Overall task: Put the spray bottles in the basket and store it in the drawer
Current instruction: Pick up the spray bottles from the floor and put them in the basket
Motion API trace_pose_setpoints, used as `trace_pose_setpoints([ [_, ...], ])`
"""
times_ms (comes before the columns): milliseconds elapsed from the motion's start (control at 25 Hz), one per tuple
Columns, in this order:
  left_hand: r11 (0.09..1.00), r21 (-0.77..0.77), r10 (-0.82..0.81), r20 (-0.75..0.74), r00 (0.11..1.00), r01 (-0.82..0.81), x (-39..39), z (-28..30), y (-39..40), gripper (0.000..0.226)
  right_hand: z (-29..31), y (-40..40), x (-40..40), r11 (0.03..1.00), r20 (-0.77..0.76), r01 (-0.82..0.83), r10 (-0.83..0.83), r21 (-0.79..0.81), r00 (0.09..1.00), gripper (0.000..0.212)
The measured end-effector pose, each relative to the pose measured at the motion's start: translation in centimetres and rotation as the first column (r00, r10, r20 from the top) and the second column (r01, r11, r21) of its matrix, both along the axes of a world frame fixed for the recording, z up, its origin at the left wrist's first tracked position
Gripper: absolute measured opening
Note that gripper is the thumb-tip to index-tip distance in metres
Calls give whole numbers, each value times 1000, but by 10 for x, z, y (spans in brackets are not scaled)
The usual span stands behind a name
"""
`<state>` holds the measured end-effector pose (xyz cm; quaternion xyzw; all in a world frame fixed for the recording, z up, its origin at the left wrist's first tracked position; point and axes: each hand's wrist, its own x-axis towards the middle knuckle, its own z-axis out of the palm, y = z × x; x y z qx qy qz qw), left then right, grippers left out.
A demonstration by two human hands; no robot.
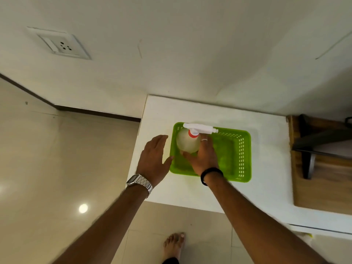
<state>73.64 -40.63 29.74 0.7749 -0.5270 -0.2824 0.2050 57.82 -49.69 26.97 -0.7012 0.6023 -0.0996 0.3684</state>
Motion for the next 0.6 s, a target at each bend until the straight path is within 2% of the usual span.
trace_pose_setpoints([
  [120, 997, 14, 70, -77, 995, -70, 2, -6, 4, 54, -3, -3, 7, 999, -14, 13, -14, -47, 1000, 86],
  [240, 998, -61, 22, -56, 998, -26, -1, -8, 0, 32, -4, -2, 13, 998, -12, 42, -43, -54, 999, 86],
  [320, 999, -47, 5, -50, 999, -7, -3, -5, -3, 31, -2, -3, 15, 998, -7, 53, -53, -28, 999, 89],
  [440, 1000, -4, 21, -26, 999, -21, -7, -1, -2, 44, 9, -3, 6, 995, 30, 104, -104, 13, 994, 99],
  [520, 996, -54, 67, -20, 998, -68, -16, 7, 8, 45, 18, 7, -12, 990, 97, 133, -137, 49, 986, 99],
  [600, 983, -177, 45, -13, 999, -46, -34, 18, 26, 38, 29, 25, -40, 994, 148, 108, -110, 18, 983, 86],
])
